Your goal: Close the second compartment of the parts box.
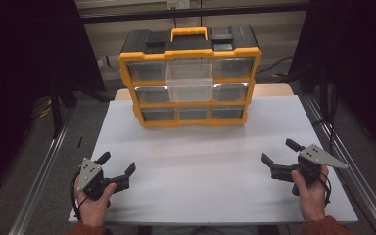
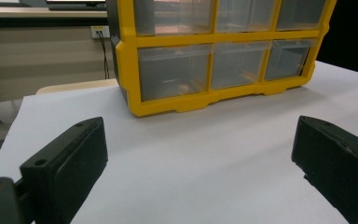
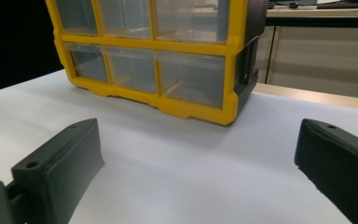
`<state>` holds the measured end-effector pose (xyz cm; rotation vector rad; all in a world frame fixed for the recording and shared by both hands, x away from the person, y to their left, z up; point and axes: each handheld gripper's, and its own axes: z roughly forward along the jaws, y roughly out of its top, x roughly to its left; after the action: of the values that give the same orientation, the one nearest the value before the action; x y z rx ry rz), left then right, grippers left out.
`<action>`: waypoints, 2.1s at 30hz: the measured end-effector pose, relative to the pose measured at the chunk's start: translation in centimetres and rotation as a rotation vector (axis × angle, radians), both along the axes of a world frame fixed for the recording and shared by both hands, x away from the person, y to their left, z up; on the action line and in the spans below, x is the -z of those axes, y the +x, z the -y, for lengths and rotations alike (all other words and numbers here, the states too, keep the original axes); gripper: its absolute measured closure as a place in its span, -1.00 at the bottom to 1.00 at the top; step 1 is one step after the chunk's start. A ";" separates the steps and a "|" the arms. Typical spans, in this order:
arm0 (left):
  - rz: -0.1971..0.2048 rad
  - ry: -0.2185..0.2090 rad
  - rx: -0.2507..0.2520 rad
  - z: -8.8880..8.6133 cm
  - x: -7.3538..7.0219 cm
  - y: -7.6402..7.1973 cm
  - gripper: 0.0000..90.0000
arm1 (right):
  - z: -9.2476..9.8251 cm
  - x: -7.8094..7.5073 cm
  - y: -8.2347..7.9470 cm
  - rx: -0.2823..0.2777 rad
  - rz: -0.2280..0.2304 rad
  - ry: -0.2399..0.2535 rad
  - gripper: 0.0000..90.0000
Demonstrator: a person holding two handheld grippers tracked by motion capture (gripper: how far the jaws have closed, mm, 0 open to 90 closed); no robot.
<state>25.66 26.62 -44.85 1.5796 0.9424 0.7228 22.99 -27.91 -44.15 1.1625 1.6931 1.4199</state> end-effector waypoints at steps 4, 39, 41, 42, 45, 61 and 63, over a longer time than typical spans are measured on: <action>-0.007 0.001 -0.003 0.0 -0.1 0.1 -0.92 | -0.2 0.0 0.1 -0.025 -0.014 -0.006 -1.00; -0.024 -0.036 0.004 0.5 0.1 0.0 -0.90 | -6.2 0.8 -0.1 -0.283 0.015 0.010 -1.00; -0.027 -0.032 0.006 0.5 0.1 0.0 -0.90 | -6.6 0.7 -0.1 -0.298 0.018 0.014 -1.00; -0.026 -0.035 0.007 0.5 0.1 0.0 -0.90 | -6.8 0.7 -0.1 -0.306 0.023 0.016 -1.00; -0.024 -0.041 0.008 0.5 0.1 0.0 -0.90 | -7.3 0.6 -0.1 -0.318 0.024 0.019 -1.00; -0.023 -0.018 0.003 0.4 0.1 0.0 -0.90 | -9.9 -0.9 0.4 -0.407 0.060 0.071 -0.92; -0.021 -0.023 0.004 0.4 0.1 0.0 -0.91 | -10.1 -1.2 0.5 -0.409 0.085 0.079 -0.91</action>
<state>25.67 26.18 -44.94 1.5716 0.9591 0.6913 23.50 -17.78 -42.98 0.8081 1.9013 1.7672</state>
